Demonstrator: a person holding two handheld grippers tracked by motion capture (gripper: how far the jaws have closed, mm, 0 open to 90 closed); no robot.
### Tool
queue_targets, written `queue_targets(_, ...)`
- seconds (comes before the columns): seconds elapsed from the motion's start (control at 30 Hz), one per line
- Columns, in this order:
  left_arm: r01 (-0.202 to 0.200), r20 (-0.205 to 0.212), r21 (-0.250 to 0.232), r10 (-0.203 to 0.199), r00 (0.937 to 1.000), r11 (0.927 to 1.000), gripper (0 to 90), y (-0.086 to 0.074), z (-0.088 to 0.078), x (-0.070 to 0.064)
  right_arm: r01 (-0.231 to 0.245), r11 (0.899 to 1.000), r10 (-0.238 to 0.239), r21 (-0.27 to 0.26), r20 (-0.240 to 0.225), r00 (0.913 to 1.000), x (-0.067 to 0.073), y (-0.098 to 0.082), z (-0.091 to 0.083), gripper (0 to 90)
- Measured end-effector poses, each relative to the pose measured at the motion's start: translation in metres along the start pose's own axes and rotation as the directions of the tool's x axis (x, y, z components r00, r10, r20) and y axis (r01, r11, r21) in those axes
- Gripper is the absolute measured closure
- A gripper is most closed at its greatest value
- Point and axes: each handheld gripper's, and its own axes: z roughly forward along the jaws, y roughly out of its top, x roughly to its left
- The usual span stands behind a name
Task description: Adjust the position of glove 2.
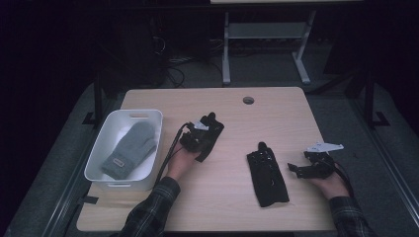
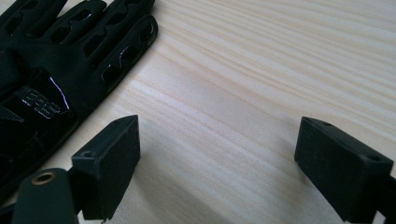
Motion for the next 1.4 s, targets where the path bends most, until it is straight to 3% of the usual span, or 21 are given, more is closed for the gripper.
queue_targets(0.2,-0.047,0.039,0.021,0.046,0.9982,0.9987,89.4,-0.004,-0.004,-0.020,0.004,1.000,-0.004,-0.001,0.000,1.0000,0.000,0.000,0.000,14.1)
queue_targets(0.4,-0.045,0.090,0.008,0.044,0.9950,0.9990,89.4,-0.011,-0.008,-0.036,0.004,1.000,-0.004,-0.001,0.000,1.0000,0.000,0.000,0.000,14.1)
queue_targets(0.7,-0.077,0.160,0.013,0.074,0.9844,0.9969,89.4,-0.019,-0.014,-0.062,0.001,1.000,-0.001,0.000,-0.001,1.0000,0.000,0.000,0.000,14.1)
queue_targets(0.83,-0.112,0.180,0.021,0.106,0.9779,0.9935,89.3,-0.022,-0.016,-0.072,0.002,1.000,-0.002,0.000,-0.001,1.0000,0.000,0.000,0.000,14.1)
queue_targets(0.9,-0.092,0.192,0.008,0.088,0.9773,0.9958,89.3,-0.024,-0.016,-0.076,0.002,1.000,-0.002,-0.001,0.000,1.0000,0.000,0.000,0.000,14.1)
queue_targets(0.93,-0.106,0.196,0.018,0.101,0.9754,0.9942,89.3,-0.024,-0.017,-0.076,0.002,1.000,-0.002,-0.001,0.000,1.0000,0.000,0.000,0.000,14.1)
queue_targets(0.97,-0.088,0.202,0.008,0.085,0.9758,0.9960,89.4,-0.025,-0.017,-0.079,0.002,1.000,-0.002,0.000,0.000,1.0000,0.000,0.000,0.000,14.1)
queue_targets(1.07,-0.098,0.215,0.010,0.094,0.9721,0.9951,89.3,-0.028,-0.020,-0.085,0.002,1.000,-0.002,-0.001,0.000,1.0000,0.000,0.000,0.000,14.1)
queue_targets(1.1,-0.120,0.216,0.016,0.114,0.9697,0.9926,89.3,-0.028,-0.021,-0.085,0.002,1.000,-0.002,0.000,0.000,1.0000,0.000,0.000,0.000,14.1)
queue_targets(1.17,-0.113,0.223,0.006,0.109,0.9688,0.9935,87.2,-0.029,-0.023,-0.086,0.000,1.000,0.000,-0.001,0.000,1.0000,0.000,0.000,0.000,14.1)
queue_targets(1.23,-0.096,0.220,-0.015,0.097,0.9706,0.9952,80.2,-0.027,-0.028,-0.085,-0.001,1.000,0.001,-0.001,0.000,1.0000,0.000,0.000,0.000,14.1)
queue_targets(1.27,-0.107,0.210,-0.019,0.109,0.9716,0.9941,80.0,-0.026,-0.032,-0.082,-0.001,1.000,0.001,-0.002,0.000,1.0000,0.000,0.000,0.000,14.1)
queue_targets(1.4,-0.111,0.141,-0.031,0.115,0.9833,0.9933,89.1,-0.025,-0.044,-0.069,-0.002,1.000,0.002,-0.001,0.000,1.0000,0.000,0.000,0.000,14.1)
